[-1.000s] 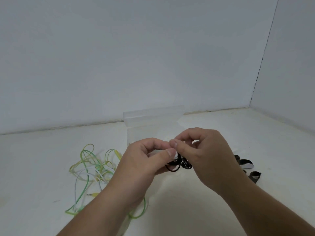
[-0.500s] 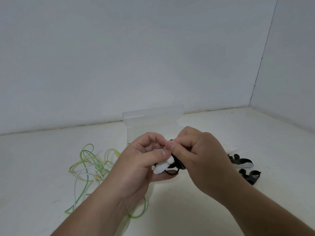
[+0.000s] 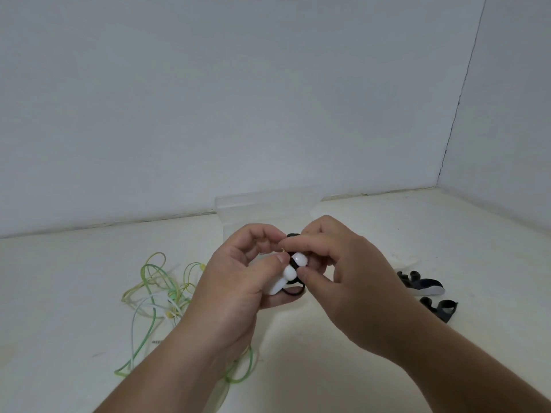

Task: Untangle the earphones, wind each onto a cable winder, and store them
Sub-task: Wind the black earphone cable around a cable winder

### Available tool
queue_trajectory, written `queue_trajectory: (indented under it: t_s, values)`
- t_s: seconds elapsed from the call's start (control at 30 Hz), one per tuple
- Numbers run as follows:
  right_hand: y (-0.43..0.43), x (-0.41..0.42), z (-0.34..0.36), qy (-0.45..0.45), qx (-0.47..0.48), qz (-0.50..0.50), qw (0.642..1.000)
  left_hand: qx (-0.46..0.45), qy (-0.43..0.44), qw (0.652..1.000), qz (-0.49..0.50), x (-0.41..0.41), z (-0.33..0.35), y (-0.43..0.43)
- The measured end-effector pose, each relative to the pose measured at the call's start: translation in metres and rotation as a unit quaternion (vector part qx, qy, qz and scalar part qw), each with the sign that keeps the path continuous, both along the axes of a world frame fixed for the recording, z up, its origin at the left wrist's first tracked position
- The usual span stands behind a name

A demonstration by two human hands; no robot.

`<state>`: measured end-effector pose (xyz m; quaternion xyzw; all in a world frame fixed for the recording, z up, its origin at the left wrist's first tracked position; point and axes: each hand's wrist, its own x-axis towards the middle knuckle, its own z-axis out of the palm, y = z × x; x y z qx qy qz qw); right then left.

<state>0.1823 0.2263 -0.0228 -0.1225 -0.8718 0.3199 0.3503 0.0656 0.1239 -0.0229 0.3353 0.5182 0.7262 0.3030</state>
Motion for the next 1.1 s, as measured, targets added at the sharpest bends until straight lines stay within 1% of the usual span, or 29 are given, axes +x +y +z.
queue_trajectory:
  t_s: [0.1,0.3,0.37,0.4,0.47,0.5,0.63,0.73,1.03,1.1]
  values:
    - [0.0014,-0.0005,-0.0009,0.028,-0.017,-0.017,0.999,0.001,-0.004,1.0,0.006,0.0011,0.0012,0.0]
    - [0.0017,-0.0031,-0.0016,0.047,-0.055,-0.063,0.995,0.01,-0.008,0.999,0.037,0.0001,0.0023,0.0008]
    - [0.0036,-0.0026,-0.0007,0.042,-0.098,-0.081,0.991,0.018,-0.01,0.999,0.05,-0.0003,0.0024,0.0013]
    - [0.0046,-0.0026,0.0004,0.033,-0.134,-0.073,0.988,0.021,-0.009,0.998,0.058,-0.0004,0.0022,0.0015]
    - [0.0048,-0.0031,0.0022,0.025,-0.208,-0.032,0.977,0.023,0.003,0.997,0.07,-0.0008,0.0012,0.0018]
    - [0.0037,-0.0033,0.0026,0.023,-0.221,-0.017,0.975,0.019,0.013,0.997,0.075,-0.0006,0.0007,0.0022]
    - [-0.0005,-0.0052,-0.0008,0.013,-0.14,-0.042,0.989,0.007,0.022,0.995,0.094,-0.0005,0.0002,0.0031]
    - [-0.0001,-0.0056,-0.0028,0.018,-0.111,-0.053,0.992,-0.005,0.031,0.994,0.1,0.0006,-0.0003,0.0044]
    - [-0.0008,-0.0048,-0.0037,0.004,-0.082,-0.051,0.995,-0.013,0.025,0.993,0.117,-0.0044,-0.0052,0.0038]
    - [-0.0005,-0.0052,-0.004,0.003,-0.08,-0.052,0.995,-0.017,0.012,0.994,0.103,-0.0047,-0.005,0.0036]
